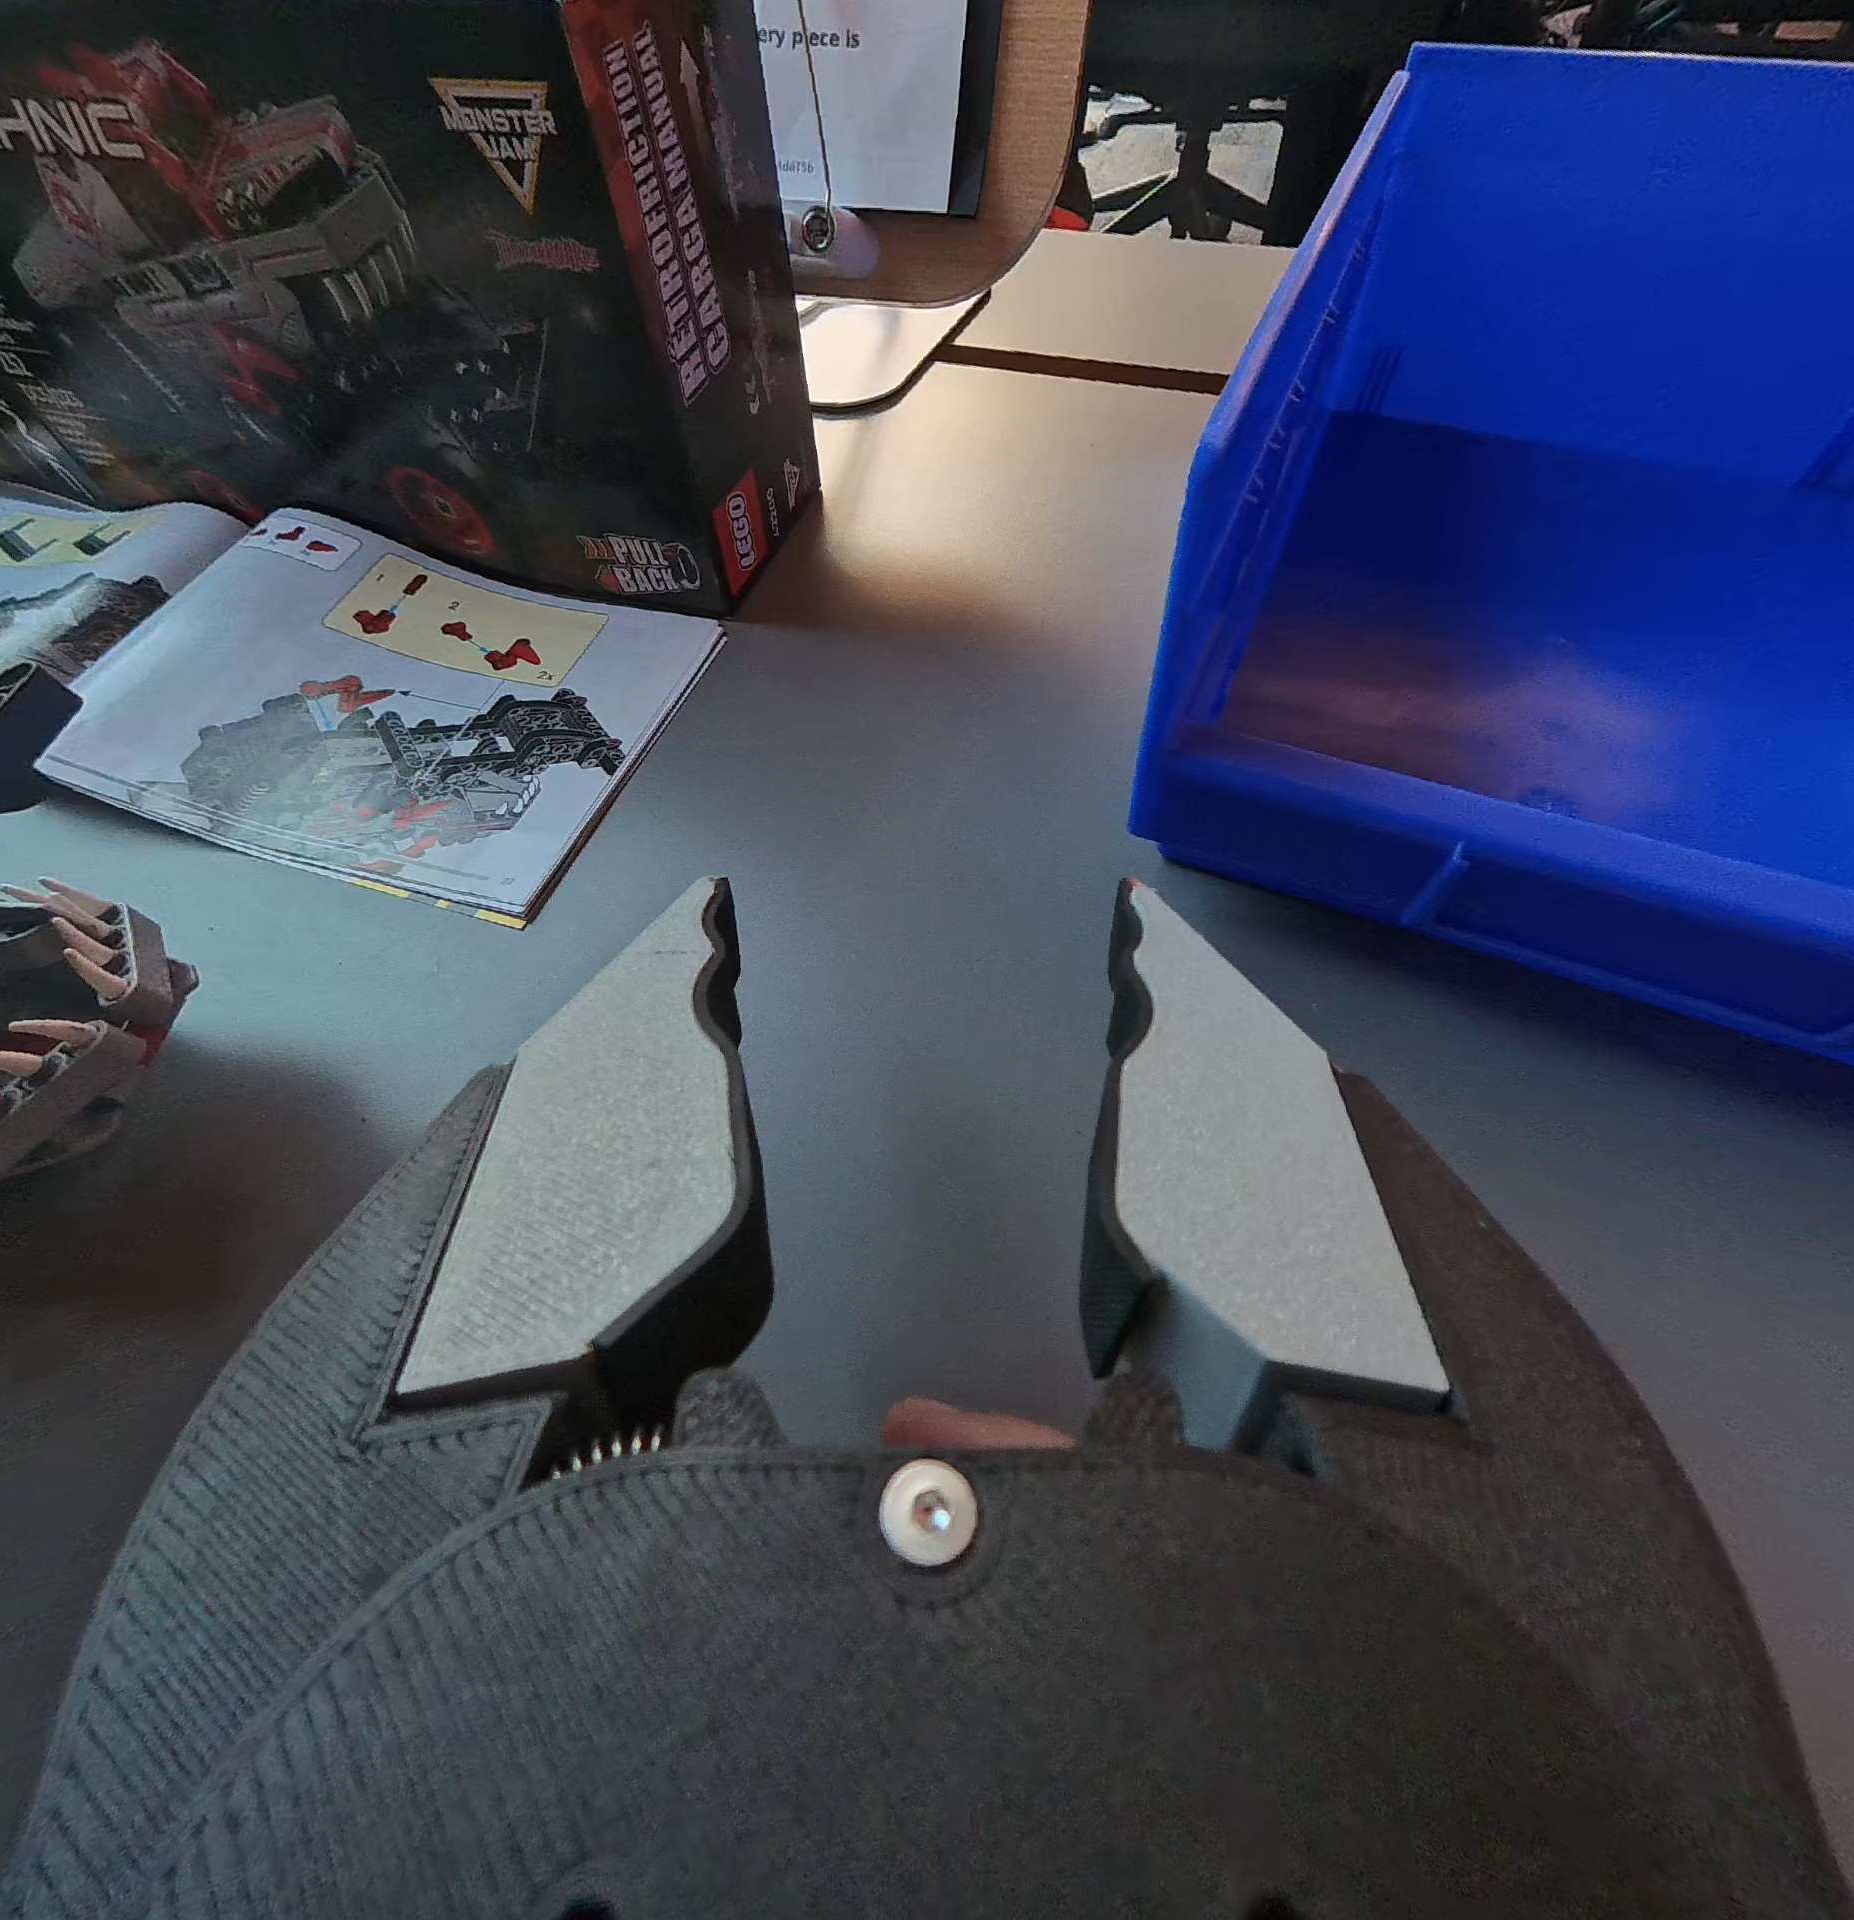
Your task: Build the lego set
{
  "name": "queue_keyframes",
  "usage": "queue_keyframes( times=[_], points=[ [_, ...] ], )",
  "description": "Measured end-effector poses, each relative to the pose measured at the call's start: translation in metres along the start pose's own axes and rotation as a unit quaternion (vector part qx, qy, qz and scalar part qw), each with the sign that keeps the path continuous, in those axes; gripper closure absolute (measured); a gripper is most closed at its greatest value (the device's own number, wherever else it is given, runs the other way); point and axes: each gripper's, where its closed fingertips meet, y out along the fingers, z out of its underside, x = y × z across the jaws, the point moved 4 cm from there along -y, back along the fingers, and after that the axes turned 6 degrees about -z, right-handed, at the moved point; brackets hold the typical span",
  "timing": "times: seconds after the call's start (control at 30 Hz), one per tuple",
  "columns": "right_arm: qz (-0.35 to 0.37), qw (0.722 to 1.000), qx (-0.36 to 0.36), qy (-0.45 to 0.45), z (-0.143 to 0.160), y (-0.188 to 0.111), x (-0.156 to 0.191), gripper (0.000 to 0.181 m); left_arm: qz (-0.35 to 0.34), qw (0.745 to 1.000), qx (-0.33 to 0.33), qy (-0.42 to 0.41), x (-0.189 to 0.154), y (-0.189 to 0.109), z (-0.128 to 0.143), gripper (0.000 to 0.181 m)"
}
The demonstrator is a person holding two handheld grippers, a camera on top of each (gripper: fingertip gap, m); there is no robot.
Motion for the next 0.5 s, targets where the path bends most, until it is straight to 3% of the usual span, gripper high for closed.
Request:
queue_keyframes(
  times=[0.03, 0.17, 0.27, 0.5],
  points=[
    [0.000, 1.000, 0.000, -0.001, 0.000, 0.000, 0.000, 0.111, 0.001, 1.000, -0.003, -0.001, 0.000, -0.002, 0.000, 0.179],
    [-0.002, 1.000, 0.000, -0.001, 0.000, 0.000, 0.001, 0.112, 0.009, 1.000, -0.025, -0.007, 0.004, -0.018, 0.001, 0.164],
    [-0.002, 1.000, 0.002, -0.001, 0.000, 0.001, 0.001, 0.111, -0.010, 0.999, -0.044, 0.008, 0.011, -0.029, 0.000, 0.164],
    [0.000, 1.000, 0.000, -0.004, 0.000, 0.000, 0.001, 0.112, 0.004, 0.999, -0.029, 0.020, 0.002, -0.015, -0.006, 0.155]
  ],
)
